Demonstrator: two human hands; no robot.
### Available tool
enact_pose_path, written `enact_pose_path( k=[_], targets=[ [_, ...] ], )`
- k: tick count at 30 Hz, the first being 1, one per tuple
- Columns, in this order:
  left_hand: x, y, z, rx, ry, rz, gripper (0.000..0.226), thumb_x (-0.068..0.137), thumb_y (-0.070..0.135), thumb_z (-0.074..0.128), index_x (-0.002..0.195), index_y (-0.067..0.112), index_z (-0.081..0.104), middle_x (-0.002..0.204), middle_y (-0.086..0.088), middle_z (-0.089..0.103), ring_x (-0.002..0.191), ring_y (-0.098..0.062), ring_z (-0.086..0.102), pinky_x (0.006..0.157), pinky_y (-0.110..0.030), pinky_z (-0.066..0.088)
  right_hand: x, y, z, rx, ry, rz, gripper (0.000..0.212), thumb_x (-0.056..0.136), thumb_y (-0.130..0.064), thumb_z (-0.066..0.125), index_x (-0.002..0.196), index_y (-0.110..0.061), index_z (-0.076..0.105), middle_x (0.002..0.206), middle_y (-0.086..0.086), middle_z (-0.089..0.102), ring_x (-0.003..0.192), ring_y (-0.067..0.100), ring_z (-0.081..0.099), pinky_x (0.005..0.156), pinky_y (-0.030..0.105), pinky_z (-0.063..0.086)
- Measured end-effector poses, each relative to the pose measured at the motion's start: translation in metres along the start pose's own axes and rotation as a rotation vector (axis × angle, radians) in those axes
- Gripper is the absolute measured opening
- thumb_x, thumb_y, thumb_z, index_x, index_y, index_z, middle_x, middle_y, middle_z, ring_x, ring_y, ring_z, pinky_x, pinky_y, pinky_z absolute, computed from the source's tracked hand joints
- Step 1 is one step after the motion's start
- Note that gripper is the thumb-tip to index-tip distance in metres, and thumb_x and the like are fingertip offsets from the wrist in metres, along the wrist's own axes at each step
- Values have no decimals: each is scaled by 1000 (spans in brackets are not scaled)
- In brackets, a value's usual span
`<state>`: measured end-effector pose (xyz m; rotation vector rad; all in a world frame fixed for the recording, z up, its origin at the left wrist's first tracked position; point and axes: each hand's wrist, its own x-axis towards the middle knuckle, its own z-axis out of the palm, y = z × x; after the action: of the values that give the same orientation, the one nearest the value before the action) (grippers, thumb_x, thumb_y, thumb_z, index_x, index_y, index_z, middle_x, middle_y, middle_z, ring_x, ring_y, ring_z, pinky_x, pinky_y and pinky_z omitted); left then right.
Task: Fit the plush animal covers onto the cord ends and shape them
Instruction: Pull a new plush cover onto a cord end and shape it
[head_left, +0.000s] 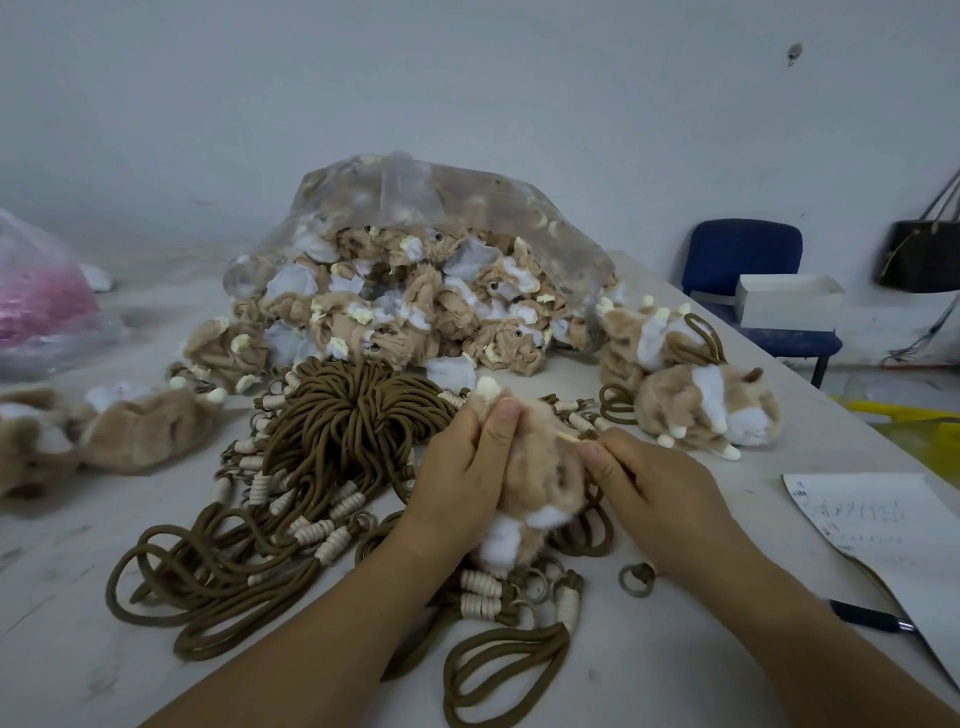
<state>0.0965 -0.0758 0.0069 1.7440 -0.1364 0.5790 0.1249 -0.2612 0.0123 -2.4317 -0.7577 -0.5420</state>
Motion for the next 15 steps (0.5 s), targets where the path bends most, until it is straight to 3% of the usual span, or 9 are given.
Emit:
enact_pose_path(
  k=[2, 5, 8, 10, 13, 15],
  targets=[
    [-2, 1, -1, 20, -36, -10, 59, 86, 67, 36, 85, 13, 61, 74, 2, 65, 70, -11, 63, 68, -38, 53, 0, 0, -2, -17, 9, -37, 45, 93, -64, 19, 68, -33, 40, 57, -10, 49, 59, 7, 52, 50, 20, 35],
    [-5, 8, -1, 73, -121, -4, 45, 92, 57, 33, 78, 23, 60, 72, 3, 65, 71, -7, 64, 70, -33, 53, 1, -5, 1, 12, 28, -53, 47, 89, -63, 21, 71, -29, 47, 58, -11, 50, 59, 7, 51, 53, 21, 37],
    [-6, 15, 4, 204, -201, 34, 42, 89, 56, 27, 80, 25, 54, 75, -9, 66, 72, -23, 65, 67, -37, 49, 0, -10, 7, 92, 13, -16, 43, 90, -58, 27, 75, -24, 49, 60, -9, 51, 59, 6, 50, 54, 25, 36],
    [-4, 15, 6, 288, -202, 62, 55, 90, 58, 24, 83, 15, 57, 79, -20, 66, 74, -33, 64, 68, -45, 46, 0, -11, 8, 119, 4, 8, 48, 93, -56, 25, 79, -20, 53, 63, -7, 53, 60, 6, 51, 55, 28, 39],
    [-2, 8, 4, 262, -173, 45, 64, 90, 59, 29, 89, 4, 61, 83, -18, 68, 78, -30, 65, 72, -47, 49, 1, -12, 7, 118, -12, 16, 60, 88, -64, 18, 83, -18, 56, 66, -7, 56, 63, 8, 52, 59, 33, 43],
    [-2, 5, 2, 159, -147, 5, 58, 88, 59, 36, 96, 9, 63, 87, -10, 69, 84, -24, 66, 78, -48, 51, 1, -11, 6, 104, -18, 25, 60, 82, -66, 16, 81, -20, 54, 65, -7, 55, 63, 9, 53, 58, 32, 42]
  ],
)
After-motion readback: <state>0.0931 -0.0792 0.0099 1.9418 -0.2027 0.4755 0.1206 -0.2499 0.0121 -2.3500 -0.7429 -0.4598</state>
